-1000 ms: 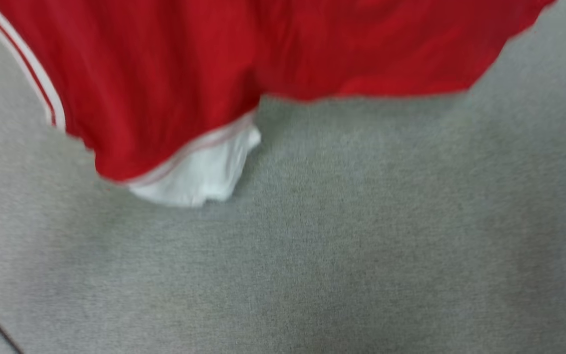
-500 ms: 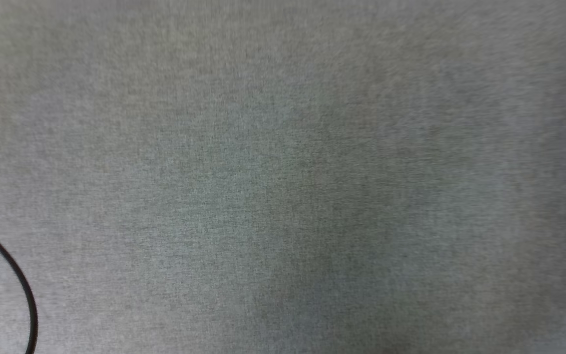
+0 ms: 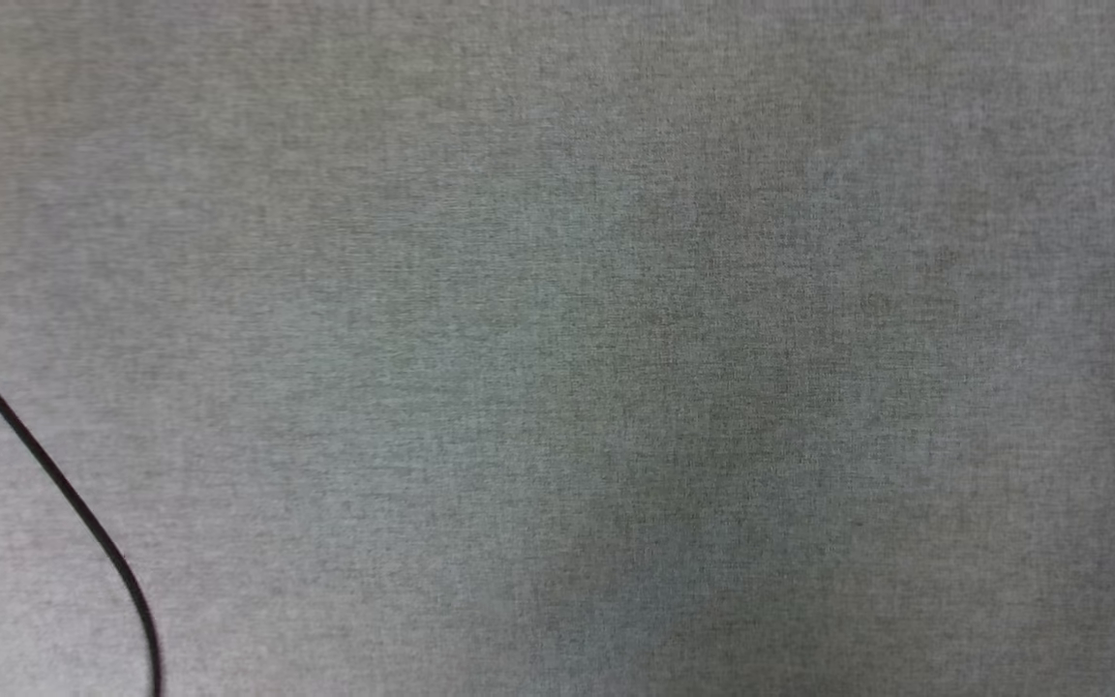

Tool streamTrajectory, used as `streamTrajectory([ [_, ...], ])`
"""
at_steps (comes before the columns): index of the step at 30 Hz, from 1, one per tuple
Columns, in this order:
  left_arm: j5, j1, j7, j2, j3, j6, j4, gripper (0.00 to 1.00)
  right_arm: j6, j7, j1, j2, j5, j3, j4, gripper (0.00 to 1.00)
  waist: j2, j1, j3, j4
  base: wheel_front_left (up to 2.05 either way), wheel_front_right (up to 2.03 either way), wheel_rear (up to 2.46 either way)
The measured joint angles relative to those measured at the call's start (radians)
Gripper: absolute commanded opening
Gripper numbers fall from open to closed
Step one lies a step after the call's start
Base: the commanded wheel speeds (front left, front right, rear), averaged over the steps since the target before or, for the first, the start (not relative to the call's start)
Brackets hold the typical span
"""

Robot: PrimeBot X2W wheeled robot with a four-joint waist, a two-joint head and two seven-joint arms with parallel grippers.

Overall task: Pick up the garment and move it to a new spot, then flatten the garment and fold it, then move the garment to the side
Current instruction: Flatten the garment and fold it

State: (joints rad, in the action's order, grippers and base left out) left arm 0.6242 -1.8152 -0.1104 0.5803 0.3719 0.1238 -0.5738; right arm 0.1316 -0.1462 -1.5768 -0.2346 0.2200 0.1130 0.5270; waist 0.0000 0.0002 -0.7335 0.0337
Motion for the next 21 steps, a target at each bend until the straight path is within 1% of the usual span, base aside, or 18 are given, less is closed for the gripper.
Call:
streamTrajectory([
  [4,0.025,0.161,-0.049,-0.025,0.052,0.004,0.000,0.00,0.000,0.038,0.106,-0.011,0.011,-0.029,0.054,0.00,0.0000,-0.0001,0.025,0.011,0.00,0.00,0.00],
  [6,0.041,0.265,-0.076,-0.036,0.074,0.004,0.014,0.00,0.000,0.062,0.170,-0.013,0.035,-0.051,0.064,0.00,0.0000,0.0000,0.046,0.015,0.00,0.00,0.00],
  [10,0.088,0.492,-0.111,-0.063,0.095,0.002,0.086,0.00,-0.001,0.089,0.316,-0.018,0.068,-0.121,0.080,0.00,0.0000,-0.0001,0.100,0.020,0.00,0.00,0.00],
  [13,0.101,0.668,-0.123,-0.067,0.111,-0.019,0.140,0.00,-0.001,0.098,0.423,-0.033,0.098,-0.180,0.080,0.00,0.0000,-0.0002,0.148,0.022,0.00,0.00,0.00],
  [16,0.111,0.824,-0.131,-0.063,0.125,-0.042,0.195,0.00,-0.001,0.092,0.533,-0.040,0.175,-0.258,0.054,0.00,0.0000,-0.0003,0.200,0.025,0.00,0.00,0.00],
  [19,0.119,0.967,-0.130,-0.048,0.148,-0.059,0.238,0.00,-0.001,0.086,0.643,-0.080,0.247,-0.317,0.014,0.00,0.0000,-0.0004,0.253,0.029,0.00,0.00,0.00],
  [21,0.138,1.050,-0.130,-0.040,0.151,-0.076,0.265,0.00,-0.001,0.085,0.723,-0.101,0.289,-0.337,-0.008,0.00,0.0000,-0.0004,0.288,0.032,0.00,0.00,0.00],
])
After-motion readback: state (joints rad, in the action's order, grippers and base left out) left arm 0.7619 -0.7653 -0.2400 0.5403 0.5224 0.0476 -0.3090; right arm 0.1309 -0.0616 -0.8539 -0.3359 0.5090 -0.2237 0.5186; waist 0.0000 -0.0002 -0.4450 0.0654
